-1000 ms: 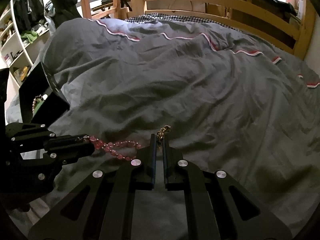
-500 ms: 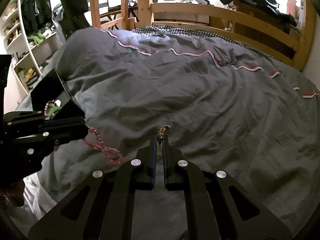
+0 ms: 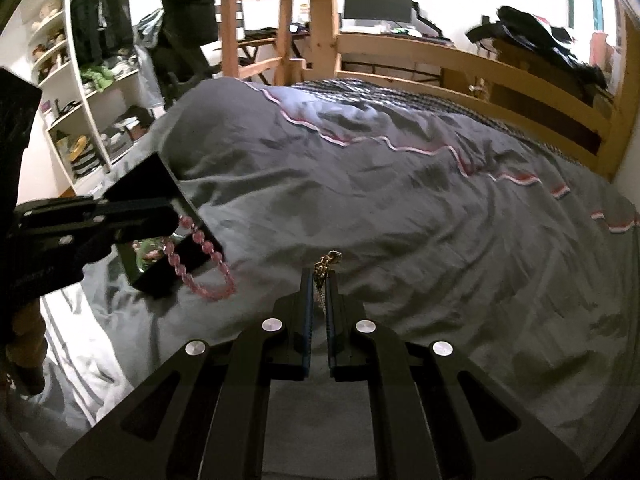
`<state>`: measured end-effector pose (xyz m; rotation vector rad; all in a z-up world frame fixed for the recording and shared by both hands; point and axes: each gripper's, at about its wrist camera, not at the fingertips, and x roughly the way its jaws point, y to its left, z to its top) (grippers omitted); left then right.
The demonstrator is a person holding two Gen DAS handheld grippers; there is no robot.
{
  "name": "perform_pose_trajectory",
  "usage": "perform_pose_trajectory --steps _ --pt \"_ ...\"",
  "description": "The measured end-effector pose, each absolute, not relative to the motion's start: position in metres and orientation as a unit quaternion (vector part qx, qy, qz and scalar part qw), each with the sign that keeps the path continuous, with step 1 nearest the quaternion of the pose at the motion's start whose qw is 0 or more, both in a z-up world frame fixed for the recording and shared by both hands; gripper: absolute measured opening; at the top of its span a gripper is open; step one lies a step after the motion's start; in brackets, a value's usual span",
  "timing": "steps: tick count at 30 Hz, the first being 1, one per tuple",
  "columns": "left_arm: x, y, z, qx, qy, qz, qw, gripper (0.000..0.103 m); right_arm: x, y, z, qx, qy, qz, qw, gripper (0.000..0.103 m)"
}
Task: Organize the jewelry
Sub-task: 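Carry the pink bead bracelet with both tools over the black box and lower it in, then open both tools and withdraw them from the black box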
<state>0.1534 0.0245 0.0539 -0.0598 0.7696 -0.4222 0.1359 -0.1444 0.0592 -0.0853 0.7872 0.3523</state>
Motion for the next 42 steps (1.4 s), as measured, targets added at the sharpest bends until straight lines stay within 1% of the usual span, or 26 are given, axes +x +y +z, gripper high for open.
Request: perform_pose_trajectory --steps 7,21,30,40,41,42 --pt "0.159 0.058 0.059 -0.034 0.373 -0.16 0.913 0.008 0.131 -0.107 0.068 -0.049 0.37 0.205 0.905 0.007" --pt "0.172 0.137 0.073 -0.065 0.367 -0.082 0.924 0.008 0.134 -0.024 0.062 -0.065 0.363 0.266 0.891 0.007" --pt "0.186 0.169 0.06 -0.077 0.388 -0.038 0.918 0.008 0.149 0.032 0.032 -0.083 0.38 0.304 0.869 0.007" --pt "0.189 0.189 0.049 -0.092 0.406 -0.004 0.909 0.008 0.16 0.044 0.002 -0.085 0.406 0.319 0.852 0.007" --pt "0.188 0.19 0.051 -0.093 0.403 -0.002 0.91 0.011 0.161 0.044 0.0 -0.082 0.406 0.323 0.851 0.011" --pt "0.187 0.191 0.052 -0.093 0.401 0.0 0.911 0.023 0.161 0.043 0.0 -0.076 0.403 0.327 0.851 0.018"
